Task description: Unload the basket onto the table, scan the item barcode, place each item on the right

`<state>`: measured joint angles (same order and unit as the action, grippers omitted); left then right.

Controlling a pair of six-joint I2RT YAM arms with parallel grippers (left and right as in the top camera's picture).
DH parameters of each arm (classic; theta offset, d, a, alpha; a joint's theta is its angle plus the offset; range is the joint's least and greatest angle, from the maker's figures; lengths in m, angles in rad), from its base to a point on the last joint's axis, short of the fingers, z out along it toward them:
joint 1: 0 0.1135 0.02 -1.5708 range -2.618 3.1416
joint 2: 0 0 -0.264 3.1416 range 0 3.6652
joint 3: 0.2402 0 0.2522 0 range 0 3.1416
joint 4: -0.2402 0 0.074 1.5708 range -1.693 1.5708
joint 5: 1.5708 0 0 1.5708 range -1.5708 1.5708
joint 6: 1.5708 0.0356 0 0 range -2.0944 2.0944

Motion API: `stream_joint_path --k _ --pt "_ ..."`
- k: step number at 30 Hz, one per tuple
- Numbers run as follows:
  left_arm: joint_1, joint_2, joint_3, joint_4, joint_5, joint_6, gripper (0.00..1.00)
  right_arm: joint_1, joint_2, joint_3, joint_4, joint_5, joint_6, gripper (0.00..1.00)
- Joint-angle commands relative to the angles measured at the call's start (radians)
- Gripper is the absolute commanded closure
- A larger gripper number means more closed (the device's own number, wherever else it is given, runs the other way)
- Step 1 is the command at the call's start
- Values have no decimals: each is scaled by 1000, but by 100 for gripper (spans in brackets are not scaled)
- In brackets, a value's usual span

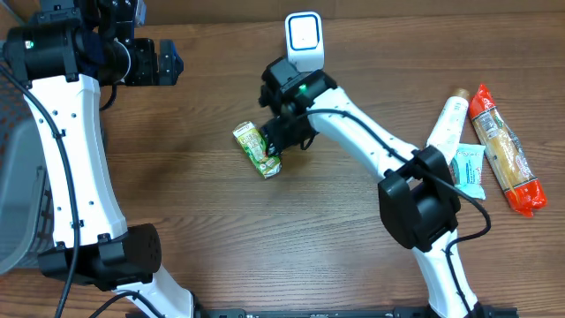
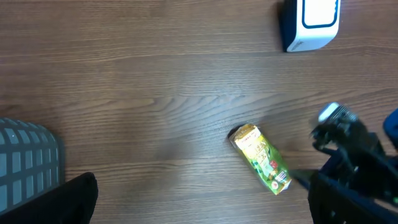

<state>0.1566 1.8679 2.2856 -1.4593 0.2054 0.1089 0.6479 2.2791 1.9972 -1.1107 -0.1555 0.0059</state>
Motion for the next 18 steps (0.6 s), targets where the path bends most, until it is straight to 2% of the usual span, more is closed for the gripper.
stream_joint_path --k 1,9,15,18 --pt "-6 -9 6 0 1 19 0 32 1 16 14 -21 -38 24" --pt "-6 -9 6 0 1 19 0 66 30 -16 59 30 -53 25" --pt "-6 -9 6 0 1 19 0 45 31 -21 111 -51 -28 24" --pt "-6 -9 6 -1 1 19 0 -7 34 -22 118 -170 -29 23"
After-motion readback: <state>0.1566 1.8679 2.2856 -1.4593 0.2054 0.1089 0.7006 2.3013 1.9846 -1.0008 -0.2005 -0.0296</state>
